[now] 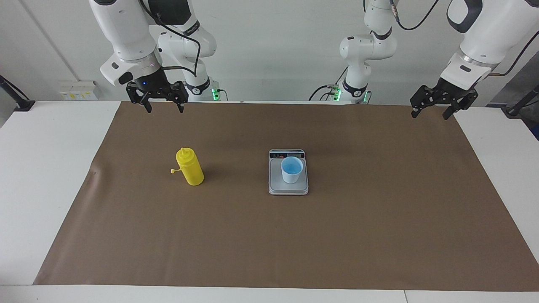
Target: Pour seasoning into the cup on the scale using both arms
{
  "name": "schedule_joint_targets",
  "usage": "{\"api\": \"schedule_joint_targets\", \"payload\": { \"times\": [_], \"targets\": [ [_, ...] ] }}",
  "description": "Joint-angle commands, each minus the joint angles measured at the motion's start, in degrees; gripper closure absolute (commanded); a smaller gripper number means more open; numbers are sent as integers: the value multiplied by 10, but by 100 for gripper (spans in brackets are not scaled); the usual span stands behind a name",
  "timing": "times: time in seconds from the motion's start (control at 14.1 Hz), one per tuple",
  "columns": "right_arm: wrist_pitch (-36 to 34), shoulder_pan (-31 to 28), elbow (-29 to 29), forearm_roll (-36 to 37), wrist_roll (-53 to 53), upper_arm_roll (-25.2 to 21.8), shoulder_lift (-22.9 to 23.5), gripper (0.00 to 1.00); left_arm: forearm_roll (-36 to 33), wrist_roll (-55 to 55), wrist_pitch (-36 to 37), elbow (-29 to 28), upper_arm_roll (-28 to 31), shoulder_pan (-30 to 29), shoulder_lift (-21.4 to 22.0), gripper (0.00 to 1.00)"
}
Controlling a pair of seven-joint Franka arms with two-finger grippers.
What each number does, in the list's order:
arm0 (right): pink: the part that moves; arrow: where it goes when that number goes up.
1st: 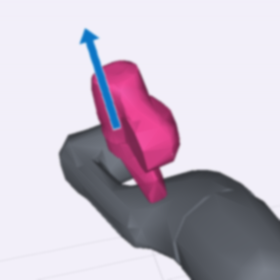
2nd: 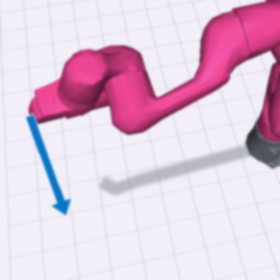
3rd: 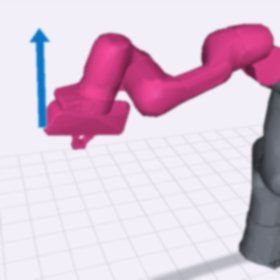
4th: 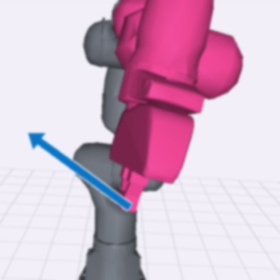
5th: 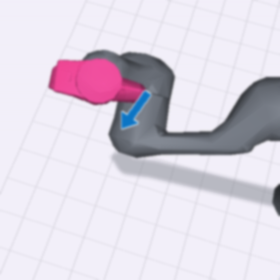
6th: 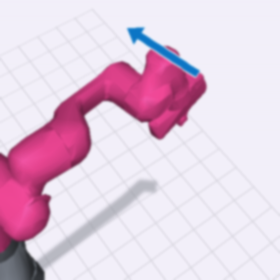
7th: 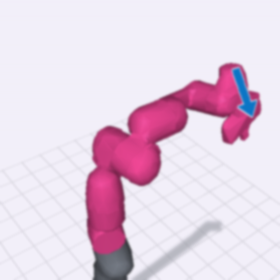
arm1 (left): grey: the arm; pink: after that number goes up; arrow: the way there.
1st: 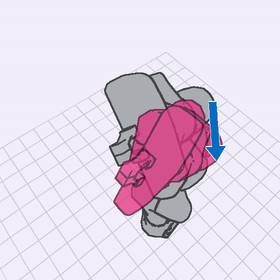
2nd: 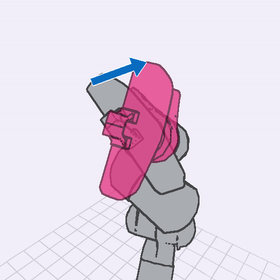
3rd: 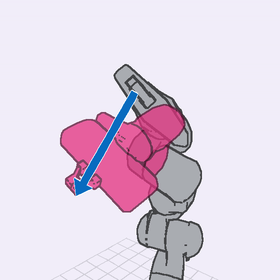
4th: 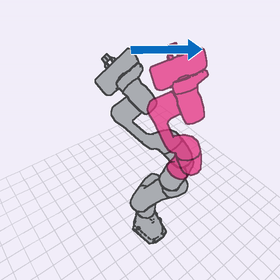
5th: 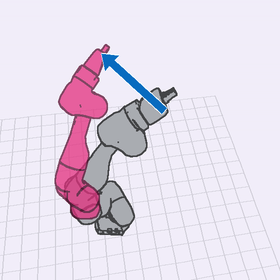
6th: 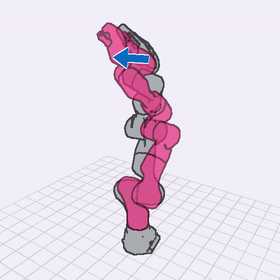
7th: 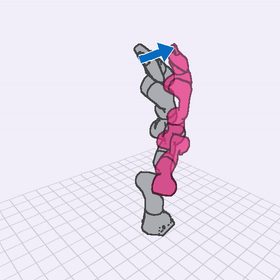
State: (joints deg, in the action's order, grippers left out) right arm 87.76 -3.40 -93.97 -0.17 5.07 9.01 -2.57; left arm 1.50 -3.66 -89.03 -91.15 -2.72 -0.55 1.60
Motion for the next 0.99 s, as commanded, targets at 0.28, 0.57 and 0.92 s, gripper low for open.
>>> {"api": "schedule_joint_targets", "payload": {
  "times": [0.28,0.57,0.92],
  "targets": [
    [1,-24,-11,1,-10,0,-11,0,7,-11,3,-18,-2,-9,17,0],
    [1,-26,-11,1,-10,1,-11,0,7,-11,3,-18,-2,-9,17,0],
    [-3,-28,-12,0,-2,0,-11,0,6,-11,3,-18,-3,-9,17,0]
  ]
}}
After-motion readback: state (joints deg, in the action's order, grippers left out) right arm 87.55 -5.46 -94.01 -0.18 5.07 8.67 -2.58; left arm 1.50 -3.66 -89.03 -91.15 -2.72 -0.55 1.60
